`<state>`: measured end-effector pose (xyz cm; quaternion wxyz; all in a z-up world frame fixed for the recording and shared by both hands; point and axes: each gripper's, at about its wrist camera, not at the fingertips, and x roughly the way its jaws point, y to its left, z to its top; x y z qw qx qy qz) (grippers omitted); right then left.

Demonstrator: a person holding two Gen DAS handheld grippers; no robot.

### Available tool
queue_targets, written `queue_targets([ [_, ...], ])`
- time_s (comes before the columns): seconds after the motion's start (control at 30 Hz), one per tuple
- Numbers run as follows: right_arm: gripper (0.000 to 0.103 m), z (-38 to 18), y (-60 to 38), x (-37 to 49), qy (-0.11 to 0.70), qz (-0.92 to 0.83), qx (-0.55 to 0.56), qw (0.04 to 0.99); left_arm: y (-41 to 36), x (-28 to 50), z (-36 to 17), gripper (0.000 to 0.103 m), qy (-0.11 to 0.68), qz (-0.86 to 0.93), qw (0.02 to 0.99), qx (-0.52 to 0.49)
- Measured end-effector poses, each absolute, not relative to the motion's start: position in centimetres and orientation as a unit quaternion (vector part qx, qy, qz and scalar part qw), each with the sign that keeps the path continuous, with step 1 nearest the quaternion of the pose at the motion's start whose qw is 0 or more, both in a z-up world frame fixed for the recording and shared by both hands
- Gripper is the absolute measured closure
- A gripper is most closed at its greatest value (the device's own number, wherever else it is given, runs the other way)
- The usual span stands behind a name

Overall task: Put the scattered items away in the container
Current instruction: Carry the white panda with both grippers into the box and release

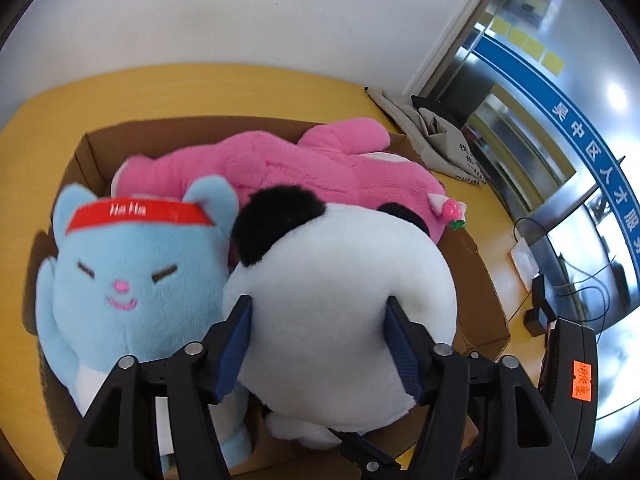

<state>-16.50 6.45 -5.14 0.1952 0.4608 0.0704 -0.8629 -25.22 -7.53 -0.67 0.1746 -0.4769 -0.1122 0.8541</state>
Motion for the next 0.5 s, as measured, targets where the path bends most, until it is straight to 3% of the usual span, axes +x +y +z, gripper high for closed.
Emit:
queue_targets([
  [0.1,0.034,-5.2,6.3,-16.2,0.071,-0.859,0.471,0.188,-8.0,-24.6,-1.0,0.018,-0.131,0.853,0.165,-0.478],
  [0.23,0.025,-4.9,6.5,-15.1,0.078,-0.858,0.473,0.184,-8.5,-23.4,-0.7,0.009,-0.147,0.855,0.148,-0.475],
  [0.5,0.020,-0.9,9.5,-10.7,0.069,-0.897,0.412,0.146,-8.8,-16.3,5.3,0.008,-0.097,0.904,0.073,-0.409],
])
